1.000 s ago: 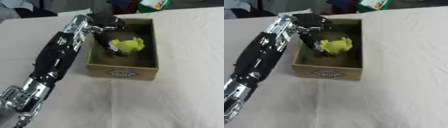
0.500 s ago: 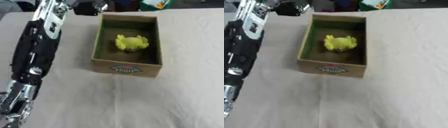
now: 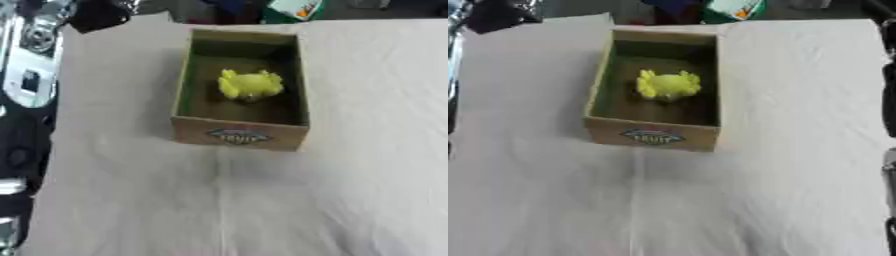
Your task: Pick up objects on the table and place them in the box.
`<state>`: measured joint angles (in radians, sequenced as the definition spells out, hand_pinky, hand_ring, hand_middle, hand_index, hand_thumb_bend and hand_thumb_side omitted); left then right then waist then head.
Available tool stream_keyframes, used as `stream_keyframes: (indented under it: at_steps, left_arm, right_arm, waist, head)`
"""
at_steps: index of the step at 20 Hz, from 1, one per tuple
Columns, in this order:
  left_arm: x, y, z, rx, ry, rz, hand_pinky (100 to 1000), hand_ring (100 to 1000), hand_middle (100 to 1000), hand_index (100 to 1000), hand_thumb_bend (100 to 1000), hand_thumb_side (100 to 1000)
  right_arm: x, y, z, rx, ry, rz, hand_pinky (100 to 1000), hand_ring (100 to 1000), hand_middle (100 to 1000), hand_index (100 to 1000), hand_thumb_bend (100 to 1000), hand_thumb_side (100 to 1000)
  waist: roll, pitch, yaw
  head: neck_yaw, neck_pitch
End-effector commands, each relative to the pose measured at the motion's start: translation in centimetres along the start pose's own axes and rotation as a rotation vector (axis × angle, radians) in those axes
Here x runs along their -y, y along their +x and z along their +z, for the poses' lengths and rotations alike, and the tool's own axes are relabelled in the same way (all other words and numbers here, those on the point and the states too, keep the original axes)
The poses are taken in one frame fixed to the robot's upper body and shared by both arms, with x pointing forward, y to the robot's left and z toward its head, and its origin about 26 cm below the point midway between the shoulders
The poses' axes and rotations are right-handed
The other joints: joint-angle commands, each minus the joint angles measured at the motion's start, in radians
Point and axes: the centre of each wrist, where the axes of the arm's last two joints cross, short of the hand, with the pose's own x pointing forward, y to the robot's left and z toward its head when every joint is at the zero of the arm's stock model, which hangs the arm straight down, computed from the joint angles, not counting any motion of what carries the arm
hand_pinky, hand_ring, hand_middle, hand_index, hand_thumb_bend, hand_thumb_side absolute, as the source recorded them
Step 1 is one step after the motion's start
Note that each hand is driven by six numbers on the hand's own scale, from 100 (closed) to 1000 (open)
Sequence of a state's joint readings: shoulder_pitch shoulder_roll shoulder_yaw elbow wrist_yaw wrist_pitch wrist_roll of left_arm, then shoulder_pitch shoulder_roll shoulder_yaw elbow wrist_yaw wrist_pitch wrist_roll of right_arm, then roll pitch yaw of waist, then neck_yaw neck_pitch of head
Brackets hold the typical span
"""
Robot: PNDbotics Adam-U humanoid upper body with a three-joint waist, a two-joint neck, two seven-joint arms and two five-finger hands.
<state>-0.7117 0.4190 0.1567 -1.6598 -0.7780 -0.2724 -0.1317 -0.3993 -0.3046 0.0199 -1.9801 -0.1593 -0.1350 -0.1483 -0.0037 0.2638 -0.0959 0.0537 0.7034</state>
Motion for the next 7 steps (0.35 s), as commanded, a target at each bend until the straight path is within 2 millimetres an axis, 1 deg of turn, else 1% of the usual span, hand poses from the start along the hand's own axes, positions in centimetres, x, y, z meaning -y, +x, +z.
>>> stream_keyframes:
  at_steps: [1,2,4,5,7]
  left_arm:
    - [-2.2,0.3,1.1,-0.039,0.131,0.021,396,552,500,770,100,754]
    - [-2.4,0.3,1.7,-0.06,0.16,0.035,392,550,497,767,100,761]
    - [-2.5,0.7,2.9,-0.09,0.203,0.063,394,550,498,770,100,831]
    - [-2.4,1.0,3.3,-0.1,0.221,0.08,409,554,513,795,100,889]
    - [-1.9,1.8,4.3,-0.096,0.261,0.126,429,565,536,806,100,910]
  right_arm:
    - [0.9,0.8,-0.2,0.025,-0.014,0.052,877,820,857,995,100,862]
    - [0.9,0.7,-0.2,0.022,-0.017,0.056,877,820,857,995,100,863]
    - [1.1,0.7,-0.1,0.02,-0.021,0.066,877,820,857,995,100,864]
    - [1.1,0.7,0.0,0.019,-0.023,0.07,877,820,857,995,100,863]
    - [1.3,0.7,0.1,0.017,-0.03,0.081,877,820,858,996,100,861]
  waist:
    - [0.0,-0.022,0.008]
    - [-0.001,-0.021,0.013]
    - [-0.003,-0.019,0.028]
    - [-0.004,-0.017,0.036]
    - [-0.007,-0.012,0.055]
  head:
    - [-0.039,0.018]
    - [-0.047,0.022]
    - [-0.061,0.021]
    - [-0.066,0.019]
    - [-0.08,0.016]
